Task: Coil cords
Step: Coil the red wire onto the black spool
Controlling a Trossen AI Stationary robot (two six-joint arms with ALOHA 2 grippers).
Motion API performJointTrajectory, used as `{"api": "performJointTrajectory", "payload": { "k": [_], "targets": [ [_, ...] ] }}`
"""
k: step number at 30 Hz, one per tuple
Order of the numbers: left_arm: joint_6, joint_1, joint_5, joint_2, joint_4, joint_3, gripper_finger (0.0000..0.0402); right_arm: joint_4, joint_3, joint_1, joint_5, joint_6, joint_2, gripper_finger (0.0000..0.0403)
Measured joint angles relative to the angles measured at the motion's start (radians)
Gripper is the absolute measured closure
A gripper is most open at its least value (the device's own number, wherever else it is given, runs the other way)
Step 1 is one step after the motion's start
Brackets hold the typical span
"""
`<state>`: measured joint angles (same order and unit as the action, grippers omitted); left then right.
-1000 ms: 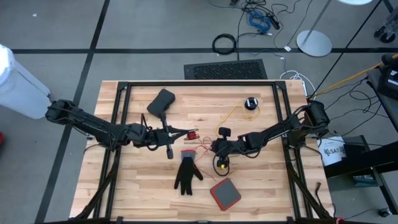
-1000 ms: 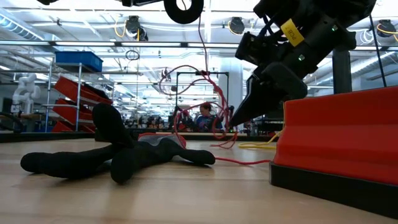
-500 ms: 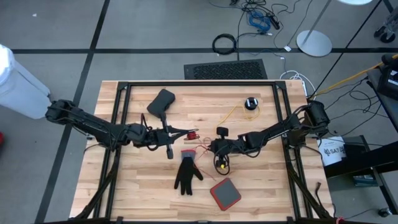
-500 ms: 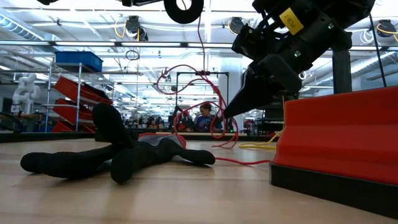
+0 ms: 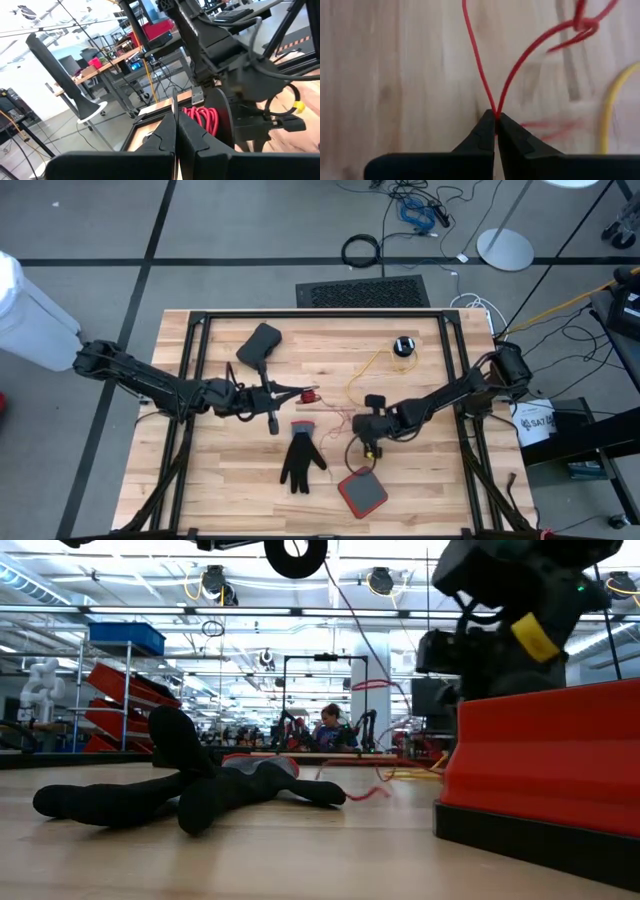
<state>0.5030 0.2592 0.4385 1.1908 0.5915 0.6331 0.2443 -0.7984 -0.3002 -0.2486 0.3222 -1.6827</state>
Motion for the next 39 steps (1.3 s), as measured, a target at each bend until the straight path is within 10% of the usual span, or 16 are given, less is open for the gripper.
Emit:
{"api": "performJointTrajectory", "payload": {
  "k": [16,39],
  "targets": [
    [0.001,-0.003,0.004,0.0,-0.003,0.0,0.0402,0.445,0.004,-0.304,0.112,0.457,0.128,0.0403],
    [0.0,-0.003,0.005,0.0,-0.007,0.0,0.0402,0.514,0.003,-0.701,0.783,1.095,0.144,0.0403]
  ]
}}
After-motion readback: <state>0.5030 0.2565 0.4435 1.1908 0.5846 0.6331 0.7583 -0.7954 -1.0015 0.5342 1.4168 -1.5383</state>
